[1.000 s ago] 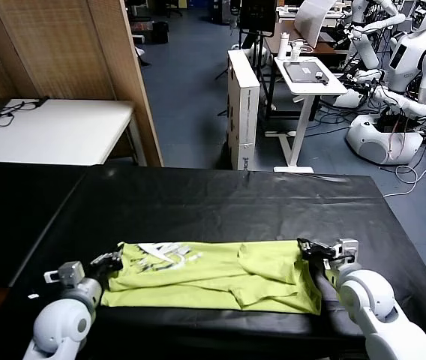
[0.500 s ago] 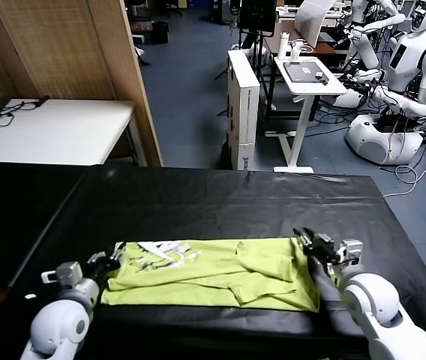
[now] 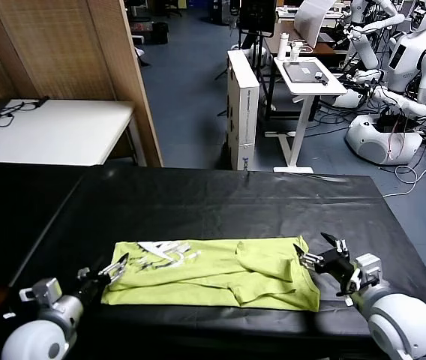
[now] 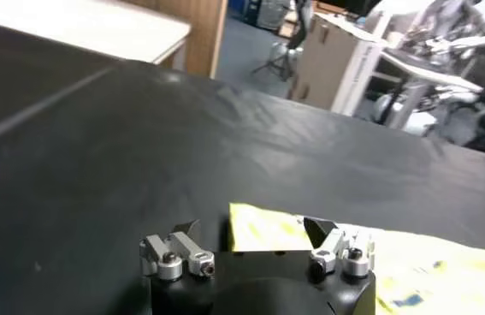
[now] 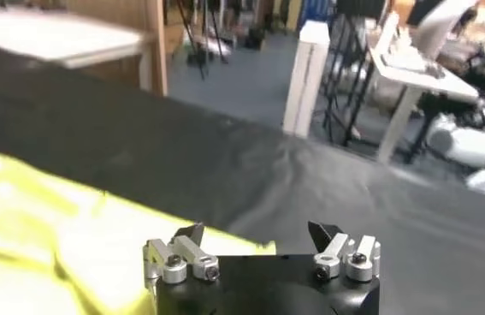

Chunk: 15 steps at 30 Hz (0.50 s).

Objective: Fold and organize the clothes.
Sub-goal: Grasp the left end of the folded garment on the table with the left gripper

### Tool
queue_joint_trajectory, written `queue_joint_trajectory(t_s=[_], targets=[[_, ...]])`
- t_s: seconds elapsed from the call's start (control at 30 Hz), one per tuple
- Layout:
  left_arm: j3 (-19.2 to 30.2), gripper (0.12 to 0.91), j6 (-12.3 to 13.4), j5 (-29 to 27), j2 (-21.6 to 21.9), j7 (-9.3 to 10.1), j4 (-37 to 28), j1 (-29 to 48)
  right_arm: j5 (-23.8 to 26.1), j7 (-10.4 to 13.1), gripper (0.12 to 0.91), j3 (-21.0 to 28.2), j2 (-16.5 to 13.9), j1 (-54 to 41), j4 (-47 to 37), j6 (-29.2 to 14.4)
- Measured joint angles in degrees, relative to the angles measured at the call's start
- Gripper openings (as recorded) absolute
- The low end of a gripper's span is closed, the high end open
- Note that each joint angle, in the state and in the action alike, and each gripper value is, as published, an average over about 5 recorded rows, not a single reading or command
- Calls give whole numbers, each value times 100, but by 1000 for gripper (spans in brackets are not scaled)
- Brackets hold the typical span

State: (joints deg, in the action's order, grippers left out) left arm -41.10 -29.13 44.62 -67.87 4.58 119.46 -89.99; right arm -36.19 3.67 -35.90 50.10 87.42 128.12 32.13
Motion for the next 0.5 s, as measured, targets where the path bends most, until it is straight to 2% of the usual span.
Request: queue_joint_trajectory(t_s=[0.13,0.5], targets=[[-14,907,51,-98,-98,-56,-30,-82,-234,37,907,-151,96,231,154,-34],[29,907,184,-293,-308,-164,42,-370,-383,44,907,-288,124,341,252,-23]])
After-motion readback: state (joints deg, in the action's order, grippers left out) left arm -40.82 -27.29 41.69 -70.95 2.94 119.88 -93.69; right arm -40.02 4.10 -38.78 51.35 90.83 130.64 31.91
